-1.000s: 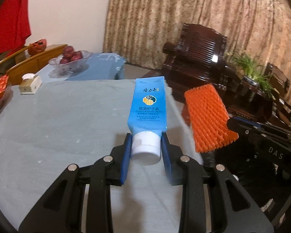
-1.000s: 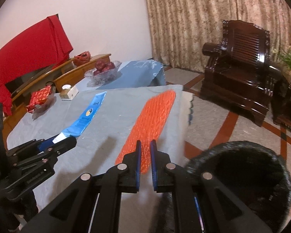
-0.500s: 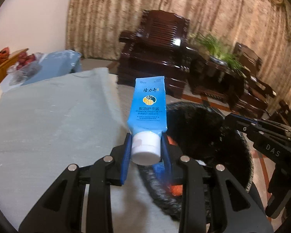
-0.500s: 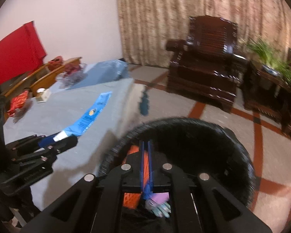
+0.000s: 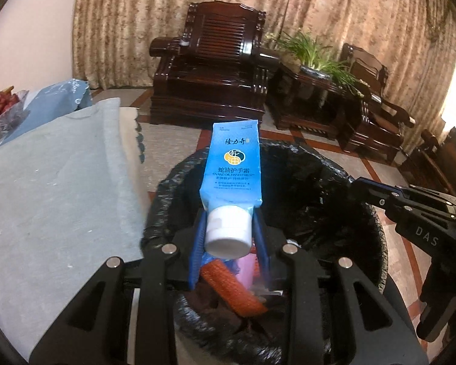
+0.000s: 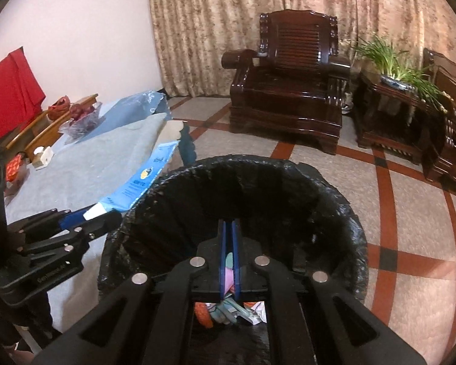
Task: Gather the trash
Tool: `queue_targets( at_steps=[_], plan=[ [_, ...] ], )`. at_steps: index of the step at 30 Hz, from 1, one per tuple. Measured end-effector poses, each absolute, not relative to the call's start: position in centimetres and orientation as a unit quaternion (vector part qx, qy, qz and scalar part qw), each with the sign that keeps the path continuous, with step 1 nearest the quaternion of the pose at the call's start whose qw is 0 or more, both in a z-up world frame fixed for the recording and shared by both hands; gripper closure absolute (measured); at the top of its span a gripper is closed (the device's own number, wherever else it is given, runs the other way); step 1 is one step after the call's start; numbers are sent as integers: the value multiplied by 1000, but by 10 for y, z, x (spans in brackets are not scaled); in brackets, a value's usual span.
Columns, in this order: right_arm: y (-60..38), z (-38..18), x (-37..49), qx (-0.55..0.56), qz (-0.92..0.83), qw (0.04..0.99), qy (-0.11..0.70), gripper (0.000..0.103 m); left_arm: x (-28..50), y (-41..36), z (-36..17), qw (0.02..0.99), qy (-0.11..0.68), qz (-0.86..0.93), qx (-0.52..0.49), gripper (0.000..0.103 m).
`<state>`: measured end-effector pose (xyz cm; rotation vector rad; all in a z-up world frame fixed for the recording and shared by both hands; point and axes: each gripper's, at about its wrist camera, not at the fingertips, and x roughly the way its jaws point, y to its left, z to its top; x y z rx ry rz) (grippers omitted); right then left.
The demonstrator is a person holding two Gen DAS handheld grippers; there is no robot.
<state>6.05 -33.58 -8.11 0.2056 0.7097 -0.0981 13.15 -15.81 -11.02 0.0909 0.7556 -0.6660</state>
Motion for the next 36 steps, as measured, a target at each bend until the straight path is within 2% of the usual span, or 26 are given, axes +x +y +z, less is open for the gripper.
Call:
queue_targets(
  at_steps=[2, 7, 10, 12, 15, 17, 20, 22, 24, 26, 29, 31, 36],
  plan=[
    [-340, -82, 58, 103, -53, 931, 346, 99, 131, -165, -113, 870, 366, -326, 45, 72],
    [-352, -83, 53, 109, -71, 930, 343, 97, 131, -175, -113, 865, 366, -338, 47, 56],
    [-357, -83, 51, 111, -78, 930, 342, 94, 129, -177, -111, 867, 364, -337, 47, 43],
    [-359, -83, 51, 112, -79, 930, 342, 91, 127, -174, -108, 871, 360, -331, 47, 30],
    [-357, -80, 52, 111, -79, 931, 340, 85, 126, -169, -100, 877, 355, -321, 44, 19],
    [-355, -78, 52, 109, -77, 932, 337, 80, 124, -164, -93, 881, 350, -315, 40, 16],
    [-350, -74, 51, 108, -72, 934, 333, 69, 122, -156, -84, 886, 345, -308, 36, 13],
    [-346, -70, 51, 105, -69, 936, 329, 57, 119, -148, -77, 890, 341, -300, 36, 12],
    [-342, -66, 51, 102, -66, 938, 325, 53, 118, -143, -71, 893, 340, -292, 35, 10],
    [-339, -63, 50, 99, -64, 940, 321, 45, 116, -135, -65, 897, 336, -285, 32, 9],
    [-332, -56, 50, 97, -60, 943, 313, 31, 114, -123, -56, 904, 330, -270, 31, 8],
    [-329, -51, 49, 99, -58, 945, 307, 11, 114, -114, -52, 908, 326, -262, 30, 7],
    [-322, -39, 45, 100, -46, 949, 295, 6, 108, -97, -38, 917, 317, -241, 24, 7]
  ],
)
